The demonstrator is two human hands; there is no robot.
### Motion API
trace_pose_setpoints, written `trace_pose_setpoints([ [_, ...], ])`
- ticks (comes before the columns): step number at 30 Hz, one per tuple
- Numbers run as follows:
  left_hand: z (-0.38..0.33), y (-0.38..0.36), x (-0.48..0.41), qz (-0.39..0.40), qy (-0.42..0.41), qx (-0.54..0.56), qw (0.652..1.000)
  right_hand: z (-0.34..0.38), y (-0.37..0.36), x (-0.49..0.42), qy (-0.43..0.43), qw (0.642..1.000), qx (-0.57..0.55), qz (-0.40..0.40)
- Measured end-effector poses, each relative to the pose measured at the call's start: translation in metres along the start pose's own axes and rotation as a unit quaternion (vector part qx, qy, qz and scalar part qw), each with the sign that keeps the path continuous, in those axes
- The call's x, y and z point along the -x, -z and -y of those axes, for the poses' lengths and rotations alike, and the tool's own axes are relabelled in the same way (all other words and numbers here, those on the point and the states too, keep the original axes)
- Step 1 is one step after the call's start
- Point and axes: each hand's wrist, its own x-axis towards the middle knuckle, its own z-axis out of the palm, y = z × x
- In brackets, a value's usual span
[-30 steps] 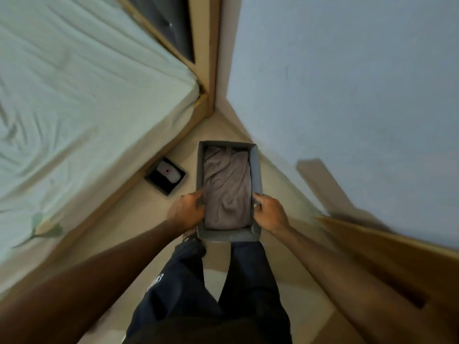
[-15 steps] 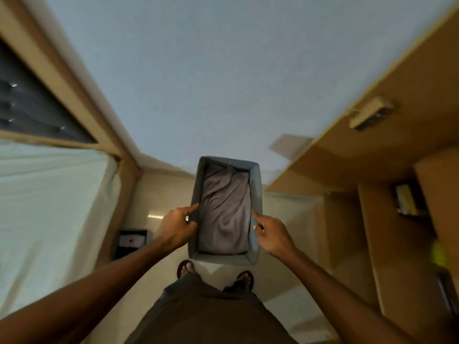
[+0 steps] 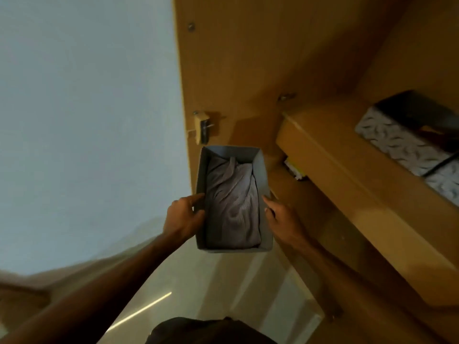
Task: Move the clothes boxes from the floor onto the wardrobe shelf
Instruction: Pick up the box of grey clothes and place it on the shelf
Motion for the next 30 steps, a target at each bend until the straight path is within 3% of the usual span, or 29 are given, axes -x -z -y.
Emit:
trace_pose_setpoints([
  [6, -0.092, -0.019, -0.071, 0.007, -0.087, 0.018, 0.996, -0.032, 0.077, -0.048, -0.005, 0.995, 0.036, -0.094],
  [16, -0.206, -0.045, -0.217, 0.08, -0.205, 0.022, 0.975, -0.077, 0.143, -0.143, -0.091, 0.972, 0.01, -0.215],
  [26, -0.287, -0.1, -0.333, 0.192, -0.291, -0.068, 0.935, -0.119, 0.186, -0.208, -0.227, 0.945, 0.004, -0.236],
  [30, -0.318, -0.127, -0.374, 0.193, -0.294, -0.114, 0.929, -0.149, 0.201, -0.24, -0.251, 0.942, 0.006, -0.224],
])
